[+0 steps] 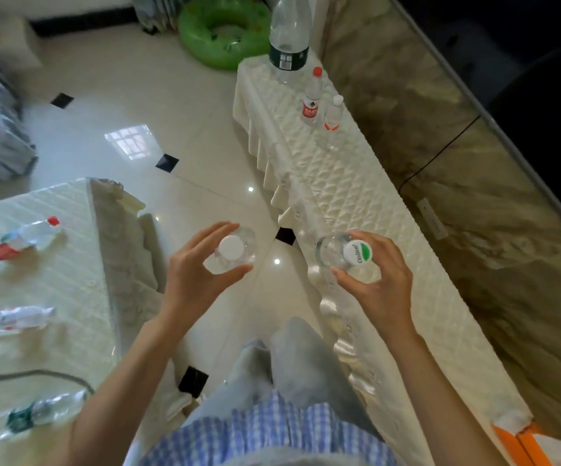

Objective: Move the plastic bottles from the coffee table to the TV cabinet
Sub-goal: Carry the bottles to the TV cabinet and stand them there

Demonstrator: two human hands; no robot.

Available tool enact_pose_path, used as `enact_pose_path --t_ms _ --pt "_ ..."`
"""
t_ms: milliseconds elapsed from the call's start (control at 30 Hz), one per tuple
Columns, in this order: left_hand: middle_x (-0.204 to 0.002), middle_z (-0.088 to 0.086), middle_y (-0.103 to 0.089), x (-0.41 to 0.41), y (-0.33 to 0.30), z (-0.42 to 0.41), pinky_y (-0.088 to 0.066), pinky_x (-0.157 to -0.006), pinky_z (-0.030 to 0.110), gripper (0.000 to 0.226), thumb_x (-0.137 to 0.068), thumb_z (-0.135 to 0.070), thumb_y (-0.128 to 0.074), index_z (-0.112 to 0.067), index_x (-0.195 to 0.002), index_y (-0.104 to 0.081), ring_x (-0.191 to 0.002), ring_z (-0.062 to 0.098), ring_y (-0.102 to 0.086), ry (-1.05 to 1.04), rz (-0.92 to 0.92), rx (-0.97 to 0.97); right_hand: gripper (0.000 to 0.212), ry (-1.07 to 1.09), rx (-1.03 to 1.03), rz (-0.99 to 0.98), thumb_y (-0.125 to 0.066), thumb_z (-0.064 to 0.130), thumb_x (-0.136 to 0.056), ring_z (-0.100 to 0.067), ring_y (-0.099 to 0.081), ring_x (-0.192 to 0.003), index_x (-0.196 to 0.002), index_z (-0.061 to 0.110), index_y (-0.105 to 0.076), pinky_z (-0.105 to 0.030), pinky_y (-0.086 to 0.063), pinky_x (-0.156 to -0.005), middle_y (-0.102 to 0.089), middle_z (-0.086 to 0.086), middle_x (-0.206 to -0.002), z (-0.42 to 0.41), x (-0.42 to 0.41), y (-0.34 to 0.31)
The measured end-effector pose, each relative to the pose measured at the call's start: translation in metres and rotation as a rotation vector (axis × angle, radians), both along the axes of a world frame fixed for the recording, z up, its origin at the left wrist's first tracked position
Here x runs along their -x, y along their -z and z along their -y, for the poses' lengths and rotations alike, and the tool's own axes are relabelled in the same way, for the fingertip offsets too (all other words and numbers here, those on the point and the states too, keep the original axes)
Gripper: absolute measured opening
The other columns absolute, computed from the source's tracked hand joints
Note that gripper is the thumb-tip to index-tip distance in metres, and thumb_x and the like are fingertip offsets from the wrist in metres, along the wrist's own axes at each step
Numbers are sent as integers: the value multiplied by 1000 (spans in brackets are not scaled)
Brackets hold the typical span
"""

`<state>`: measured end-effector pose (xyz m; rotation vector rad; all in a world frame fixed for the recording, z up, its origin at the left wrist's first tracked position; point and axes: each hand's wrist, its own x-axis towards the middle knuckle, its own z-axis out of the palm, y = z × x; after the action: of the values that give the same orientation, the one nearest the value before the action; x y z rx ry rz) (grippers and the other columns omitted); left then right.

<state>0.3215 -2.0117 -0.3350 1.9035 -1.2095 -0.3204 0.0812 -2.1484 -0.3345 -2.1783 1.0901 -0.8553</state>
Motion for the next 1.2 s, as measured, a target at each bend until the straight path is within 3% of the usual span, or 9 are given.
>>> enact_pose_path --t_ms 200,333,533,767,900,1200 --pt "-123 -9 -58 -45 16 89 -37 -95 8 61 -64 -32 -82 -18 -120 -62 -109 -3 -53 50 -43 -41 58 5 -47 -19 -86 21 -64 -18 -56 -104 -117 18 -62 -33 -51 -86 -60 2 -116 83 -45 20" --pt "-124 -6 -58 -66 25 164 -34 -96 5 63 -63 -25 -85 -18 -121 -62 -110 -3 -52 79 -51 -85 55 15 -72 -39 -79 31 -68 -16 -55 -106 -118 19 -62 -27 -47 -88 -59 4 -119 148 -70 30" --pt "-128 -5 -57 -84 47 270 -33 -98 7 62 -66 -24 -85 -20 -123 -61 -114 7 -55 155 -86 -144 59 62 -94 -102 -84 18 -67 -8 -50 -111 -121 21 -61 -19 -41 -92 -53 15 -123 232 -90 47" --pt "-129 0 -57 -98 88 380 -43 -100 31 64 -65 -23 -85 -19 -123 -60 -116 15 -55 311 -142 -222 58 245 -118 -167 -85 12 -64 -3 -48 -112 -118 18 -63 -15 -40 -94 -60 4 -122 300 -105 80" --pt "-129 3 -56 -111 120 432 -47 -97 39 65 -64 -22 -85 -19 -123 -58 -115 20 -56 459 -147 -259 66 376 -166 -228 -87 13 -60 1 -45 -111 -120 22 -61 -22 -47 -91 -62 4 -122 323 -116 108" --pt "-122 3 -60 -119 187 534 -52 -87 36 62 -61 -21 -87 -16 -118 -61 -105 23 -61 776 -69 -373 62 709 -358 -282 -88 18 -62 -21 -62 -106 -118 13 -62 -27 -49 -89 -66 -7 -116 353 -137 168"
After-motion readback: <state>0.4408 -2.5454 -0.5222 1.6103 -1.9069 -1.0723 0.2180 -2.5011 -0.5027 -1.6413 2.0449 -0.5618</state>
